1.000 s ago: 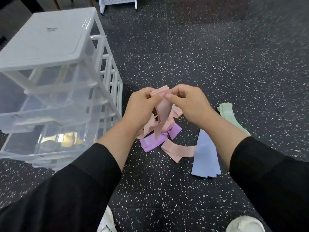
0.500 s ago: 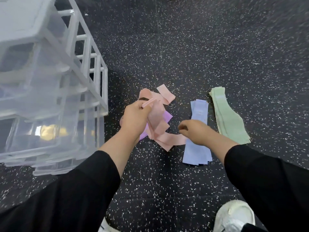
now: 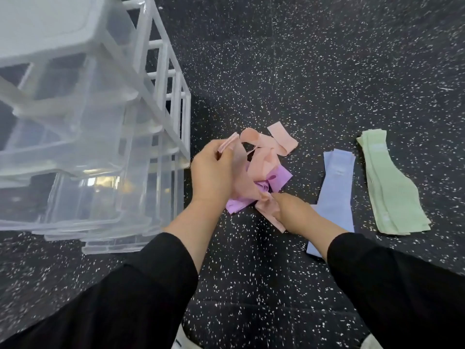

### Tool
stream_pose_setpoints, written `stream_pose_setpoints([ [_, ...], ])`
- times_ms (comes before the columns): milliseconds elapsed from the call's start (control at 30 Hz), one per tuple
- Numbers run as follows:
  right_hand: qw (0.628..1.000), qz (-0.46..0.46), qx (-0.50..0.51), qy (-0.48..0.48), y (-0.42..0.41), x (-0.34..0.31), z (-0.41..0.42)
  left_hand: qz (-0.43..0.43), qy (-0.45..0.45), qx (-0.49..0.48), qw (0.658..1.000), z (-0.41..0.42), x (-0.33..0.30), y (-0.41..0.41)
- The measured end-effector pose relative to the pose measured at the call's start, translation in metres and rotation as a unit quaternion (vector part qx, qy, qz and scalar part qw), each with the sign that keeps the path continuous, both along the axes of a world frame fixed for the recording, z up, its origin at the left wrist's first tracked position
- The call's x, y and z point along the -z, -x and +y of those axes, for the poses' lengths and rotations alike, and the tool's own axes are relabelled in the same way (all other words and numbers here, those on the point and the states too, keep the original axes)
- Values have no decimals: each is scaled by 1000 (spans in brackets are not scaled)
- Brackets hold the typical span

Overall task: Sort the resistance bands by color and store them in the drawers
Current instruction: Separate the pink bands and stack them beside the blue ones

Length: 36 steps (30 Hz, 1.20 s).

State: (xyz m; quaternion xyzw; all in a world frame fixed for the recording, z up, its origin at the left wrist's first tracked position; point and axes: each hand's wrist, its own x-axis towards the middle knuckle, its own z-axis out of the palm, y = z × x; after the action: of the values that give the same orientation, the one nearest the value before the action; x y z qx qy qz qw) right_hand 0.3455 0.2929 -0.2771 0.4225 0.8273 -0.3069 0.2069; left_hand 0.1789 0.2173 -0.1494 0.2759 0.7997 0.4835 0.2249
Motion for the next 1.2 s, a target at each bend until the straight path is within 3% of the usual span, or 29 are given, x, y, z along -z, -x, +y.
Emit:
stream_pose_setpoints([
  [367, 997, -55, -4, -46, 4, 17, -4, -55, 18, 27, 998, -2, 11, 2],
  [733, 994, -47, 98, -30, 2, 27, -4, -54, 47, 62, 995, -8, 22, -3],
  [867, 984, 45, 174, 15, 8, 7, 6, -57, 30, 30, 997, -6, 17, -3],
  [1000, 935, 214, 265, 96, 7, -33, 17, -61, 1, -7, 998, -4, 5, -3],
  [1200, 865, 324, 359, 136, 2, -82, 29, -65, -30, -14, 997, -6, -26, -5],
])
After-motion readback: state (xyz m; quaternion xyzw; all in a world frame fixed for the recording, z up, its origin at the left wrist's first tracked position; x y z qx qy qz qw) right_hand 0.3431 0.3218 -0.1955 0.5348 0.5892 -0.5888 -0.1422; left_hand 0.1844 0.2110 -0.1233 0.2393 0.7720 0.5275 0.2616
